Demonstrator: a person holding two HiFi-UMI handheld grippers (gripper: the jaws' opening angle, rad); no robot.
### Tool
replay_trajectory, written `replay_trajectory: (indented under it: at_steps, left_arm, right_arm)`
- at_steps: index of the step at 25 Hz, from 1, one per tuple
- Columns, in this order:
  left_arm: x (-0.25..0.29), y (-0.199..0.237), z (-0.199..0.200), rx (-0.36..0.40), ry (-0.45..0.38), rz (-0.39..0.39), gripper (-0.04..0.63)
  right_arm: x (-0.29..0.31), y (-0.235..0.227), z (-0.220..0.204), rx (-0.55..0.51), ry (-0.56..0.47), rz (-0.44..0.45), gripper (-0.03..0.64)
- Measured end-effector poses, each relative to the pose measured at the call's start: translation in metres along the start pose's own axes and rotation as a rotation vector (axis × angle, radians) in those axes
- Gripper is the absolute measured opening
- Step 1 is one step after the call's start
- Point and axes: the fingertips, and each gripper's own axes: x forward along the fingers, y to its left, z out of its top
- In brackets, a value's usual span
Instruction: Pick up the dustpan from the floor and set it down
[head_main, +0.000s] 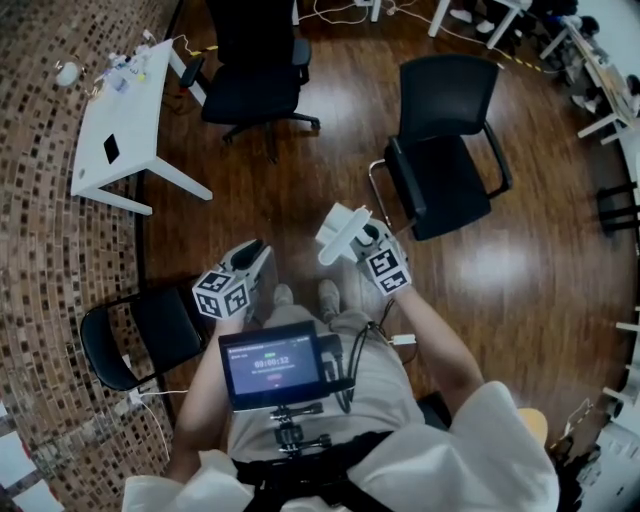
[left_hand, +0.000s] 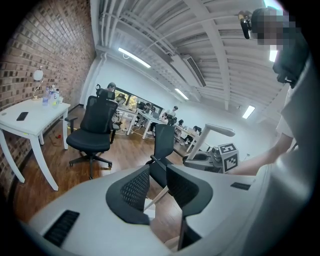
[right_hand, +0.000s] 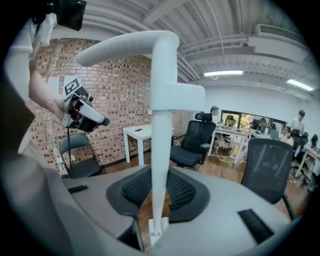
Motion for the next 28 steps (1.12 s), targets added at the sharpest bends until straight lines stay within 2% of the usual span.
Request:
replay_trajectory:
  at_steps: [12,28]
  left_arm:
    - [-0.012,0.019,0.035,0.025,-0.028,-0.062,0.1]
    - [-0.047,0.068,0.084,0.043,-0.068,-0.114,0.1]
  right_arm:
    - [0.001,0.002,0.063,0.001,-0.052,-0.033,0.1]
    - [-0.005,0.022,0.124,0.089,-0.089,-0.126,0.101]
